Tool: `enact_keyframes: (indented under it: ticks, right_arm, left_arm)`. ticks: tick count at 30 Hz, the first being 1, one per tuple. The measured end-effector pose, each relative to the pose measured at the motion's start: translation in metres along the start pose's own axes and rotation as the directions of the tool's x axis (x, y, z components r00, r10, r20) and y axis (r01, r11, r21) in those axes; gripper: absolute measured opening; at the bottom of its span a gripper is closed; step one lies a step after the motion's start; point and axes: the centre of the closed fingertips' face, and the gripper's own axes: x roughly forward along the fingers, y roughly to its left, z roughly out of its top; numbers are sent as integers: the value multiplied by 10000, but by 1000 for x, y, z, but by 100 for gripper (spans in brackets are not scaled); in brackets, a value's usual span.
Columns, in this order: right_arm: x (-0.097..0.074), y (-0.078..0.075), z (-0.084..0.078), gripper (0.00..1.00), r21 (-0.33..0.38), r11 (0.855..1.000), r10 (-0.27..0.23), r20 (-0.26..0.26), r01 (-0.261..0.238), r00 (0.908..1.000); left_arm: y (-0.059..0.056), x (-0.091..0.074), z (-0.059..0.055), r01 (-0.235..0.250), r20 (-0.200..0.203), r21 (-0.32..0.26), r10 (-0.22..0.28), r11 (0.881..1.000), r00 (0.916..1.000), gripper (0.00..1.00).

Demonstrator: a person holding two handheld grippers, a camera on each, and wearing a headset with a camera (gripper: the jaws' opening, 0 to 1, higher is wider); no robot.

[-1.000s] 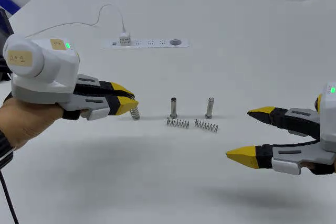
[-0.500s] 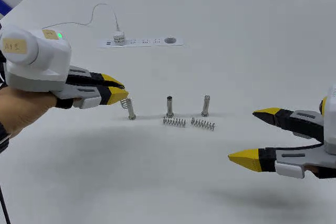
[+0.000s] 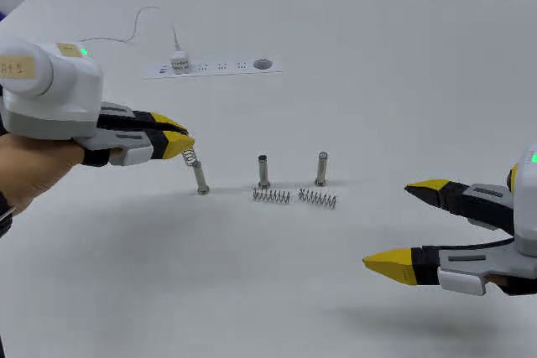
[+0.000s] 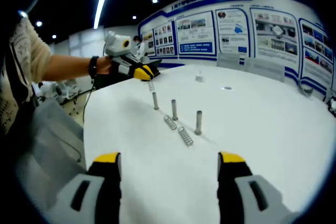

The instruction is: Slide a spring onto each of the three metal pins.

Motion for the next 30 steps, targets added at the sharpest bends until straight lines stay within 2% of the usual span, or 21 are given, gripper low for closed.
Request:
enact_keyframes:
  ticks: [11,19,24,30]
  right_arm:
    - [-1,-1,-1,76,105,9999,-23,5,23,10000]
    - [-1,1,-2,76,150,9999,0,-3,0,10000]
    - [-1,0,-3,76,178,9998,-13,-15,13,10000]
    - [0,0,-3,76,205,9998,-2,-33,3,10000]
  left_arm:
    - [-2,7,-2,168,-203,103,-166,9998,9997,9]
    - [1,8,-6,141,-270,64,-139,9999,9995,9]
    - [1,10,-9,151,-318,70,-149,9999,9994,9]
    - [0,15,-17,163,-451,33,-162,9999,9989,9]
